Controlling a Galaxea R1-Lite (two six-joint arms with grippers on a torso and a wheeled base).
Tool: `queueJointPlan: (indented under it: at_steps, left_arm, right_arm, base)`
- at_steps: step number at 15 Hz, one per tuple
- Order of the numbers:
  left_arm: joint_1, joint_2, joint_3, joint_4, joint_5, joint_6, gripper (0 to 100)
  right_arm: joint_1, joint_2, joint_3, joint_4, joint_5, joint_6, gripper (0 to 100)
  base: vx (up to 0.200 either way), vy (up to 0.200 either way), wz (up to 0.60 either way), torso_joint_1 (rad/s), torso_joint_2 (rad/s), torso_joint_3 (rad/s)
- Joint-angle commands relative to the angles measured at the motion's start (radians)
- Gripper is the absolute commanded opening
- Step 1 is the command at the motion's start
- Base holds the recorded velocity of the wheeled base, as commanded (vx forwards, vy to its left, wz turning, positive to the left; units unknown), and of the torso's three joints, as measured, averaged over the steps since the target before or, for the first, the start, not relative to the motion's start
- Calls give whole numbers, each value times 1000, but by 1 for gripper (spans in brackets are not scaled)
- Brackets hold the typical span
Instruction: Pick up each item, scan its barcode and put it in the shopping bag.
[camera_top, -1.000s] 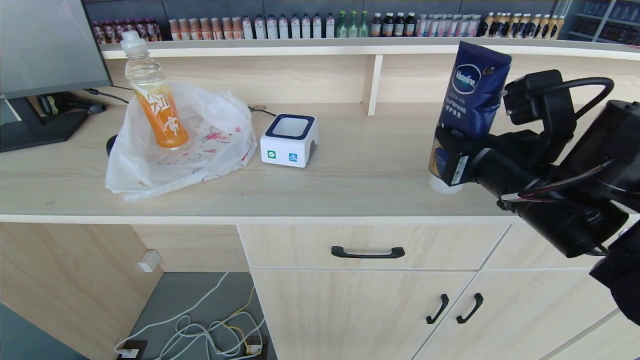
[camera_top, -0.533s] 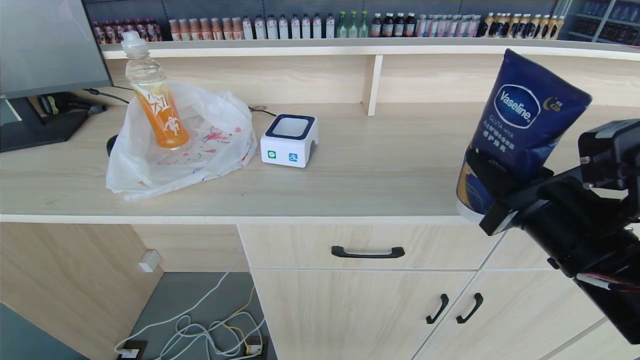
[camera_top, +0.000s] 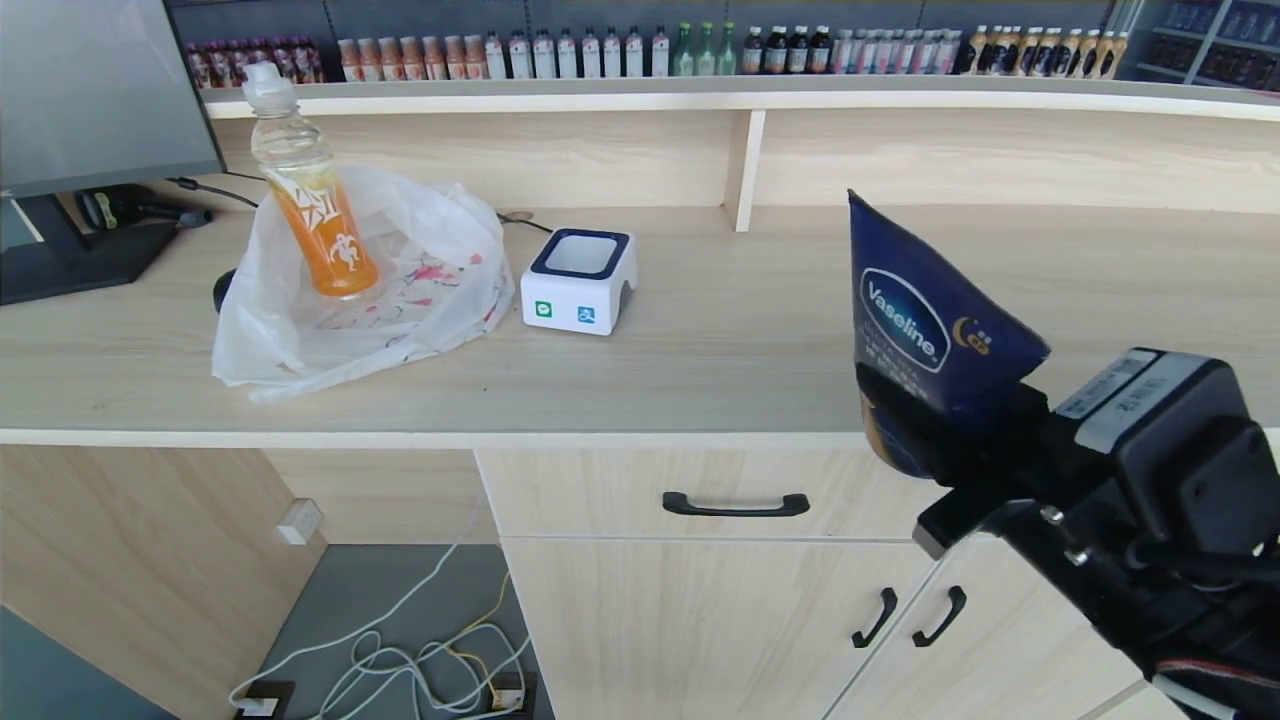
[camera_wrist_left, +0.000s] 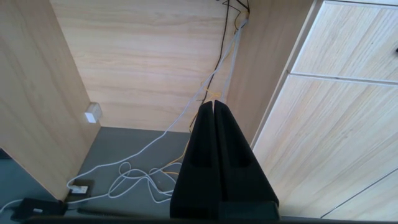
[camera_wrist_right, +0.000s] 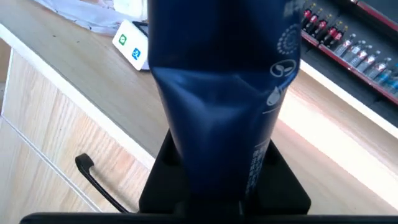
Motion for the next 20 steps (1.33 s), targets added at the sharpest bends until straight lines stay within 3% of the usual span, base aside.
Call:
queueJointPlan:
  at_steps: [1, 6, 9, 14, 18, 20]
  left_arm:
    - [0, 0, 0, 0, 0, 0, 0]
    - [0, 0, 0, 0, 0, 0, 0]
    - [0, 0, 0, 0, 0, 0, 0]
    - [0, 0, 0, 0, 0, 0, 0]
    - [0, 0, 0, 0, 0, 0, 0]
    - [0, 0, 0, 0, 0, 0, 0]
  right_arm:
    - [95, 21, -8, -1, -1, -86, 0]
    - [219, 26, -51, 5, 5, -213, 0]
    - [205, 32, -77, 12, 93, -255, 0]
    - [244, 67, -153, 81, 119, -335, 0]
    - [247, 49, -84, 82, 240, -430, 0]
    - [228, 27, -91, 74, 243, -597, 0]
  base:
    - [0, 0, 0, 0, 0, 0]
    - [0, 0, 0, 0, 0, 0]
    - [0, 0, 0, 0, 0, 0]
    - [0, 0, 0, 0, 0, 0]
    - [0, 0, 0, 0, 0, 0]
    - [0, 0, 0, 0, 0, 0]
